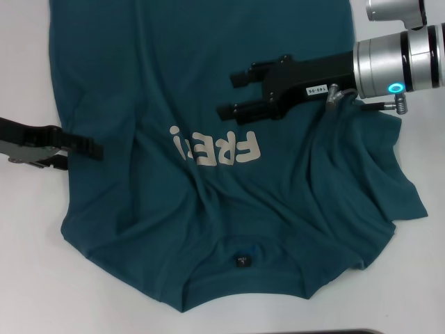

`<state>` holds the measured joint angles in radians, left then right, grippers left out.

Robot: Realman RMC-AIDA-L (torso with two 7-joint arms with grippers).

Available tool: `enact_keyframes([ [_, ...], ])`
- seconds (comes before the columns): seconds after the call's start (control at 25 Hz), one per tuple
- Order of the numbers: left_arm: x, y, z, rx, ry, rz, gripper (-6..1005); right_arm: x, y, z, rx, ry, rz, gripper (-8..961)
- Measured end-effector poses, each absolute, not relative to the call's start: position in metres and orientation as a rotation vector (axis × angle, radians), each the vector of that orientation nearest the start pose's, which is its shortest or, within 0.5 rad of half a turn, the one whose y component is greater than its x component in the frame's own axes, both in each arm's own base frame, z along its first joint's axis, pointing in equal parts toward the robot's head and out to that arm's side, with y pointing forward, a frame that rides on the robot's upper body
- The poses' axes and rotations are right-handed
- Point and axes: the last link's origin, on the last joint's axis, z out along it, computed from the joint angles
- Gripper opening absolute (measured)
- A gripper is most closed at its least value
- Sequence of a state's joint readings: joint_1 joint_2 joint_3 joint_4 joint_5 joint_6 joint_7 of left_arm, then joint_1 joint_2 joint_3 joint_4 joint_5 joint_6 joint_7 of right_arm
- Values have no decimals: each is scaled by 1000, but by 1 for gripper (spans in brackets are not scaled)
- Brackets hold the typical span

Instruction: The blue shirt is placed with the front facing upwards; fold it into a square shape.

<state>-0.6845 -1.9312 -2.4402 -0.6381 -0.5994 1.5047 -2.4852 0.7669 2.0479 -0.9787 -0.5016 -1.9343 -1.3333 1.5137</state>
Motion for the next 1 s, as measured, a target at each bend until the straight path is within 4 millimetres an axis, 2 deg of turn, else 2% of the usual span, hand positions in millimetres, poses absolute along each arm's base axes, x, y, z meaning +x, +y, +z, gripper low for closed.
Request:
enact_keyframes([
  [0.88, -298, 358, 36, -2245, -1916, 9, 887, 197, 381, -46, -2897, 574, 494, 815],
  [1.0, -298, 358, 35, -2246, -1916, 11, 784, 196, 382, -45, -2897, 566, 494, 815],
])
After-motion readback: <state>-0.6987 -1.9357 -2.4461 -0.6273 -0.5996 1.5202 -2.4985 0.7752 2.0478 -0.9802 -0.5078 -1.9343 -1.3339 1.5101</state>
